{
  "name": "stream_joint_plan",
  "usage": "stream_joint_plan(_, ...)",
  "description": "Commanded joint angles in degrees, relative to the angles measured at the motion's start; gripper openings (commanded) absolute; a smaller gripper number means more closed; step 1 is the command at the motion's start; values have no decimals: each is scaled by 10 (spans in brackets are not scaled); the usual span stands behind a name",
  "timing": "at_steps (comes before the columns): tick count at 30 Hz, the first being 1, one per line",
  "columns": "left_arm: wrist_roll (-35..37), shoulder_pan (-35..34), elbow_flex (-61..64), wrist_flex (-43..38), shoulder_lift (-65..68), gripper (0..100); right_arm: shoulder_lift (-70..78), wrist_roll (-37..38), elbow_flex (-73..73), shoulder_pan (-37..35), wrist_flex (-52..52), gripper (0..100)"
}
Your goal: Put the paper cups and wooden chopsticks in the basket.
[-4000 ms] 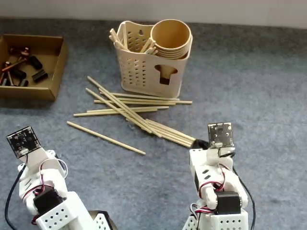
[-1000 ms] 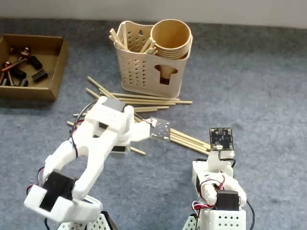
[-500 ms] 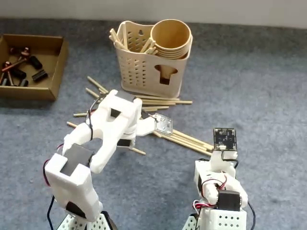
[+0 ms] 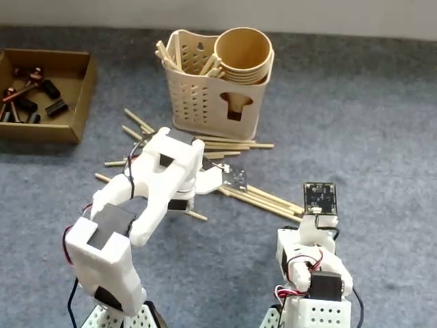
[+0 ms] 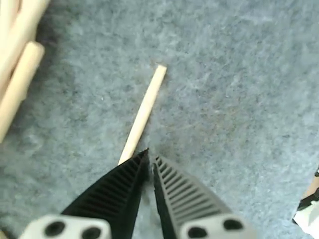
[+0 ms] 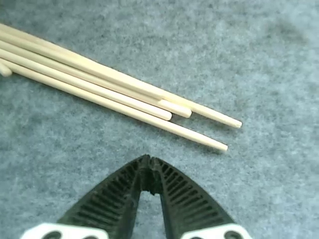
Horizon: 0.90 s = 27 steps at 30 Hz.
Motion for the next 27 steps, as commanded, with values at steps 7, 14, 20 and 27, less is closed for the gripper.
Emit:
stream_joint_plan(7, 28, 1, -11, 35, -128, 24, -3, -1, 73, 7, -5, 5)
stream_joint_plan(14, 30, -6, -10, -2, -84, 96, -3, -1, 73, 7, -5, 5)
stream_joint_plan(20, 62, -6, -16, -69, -36, 115, -3, -1, 73, 7, -5, 5)
stream_joint_plan(27, 83, -7, -16, -137, 0, 158, -3, -1, 73, 7, -5, 5)
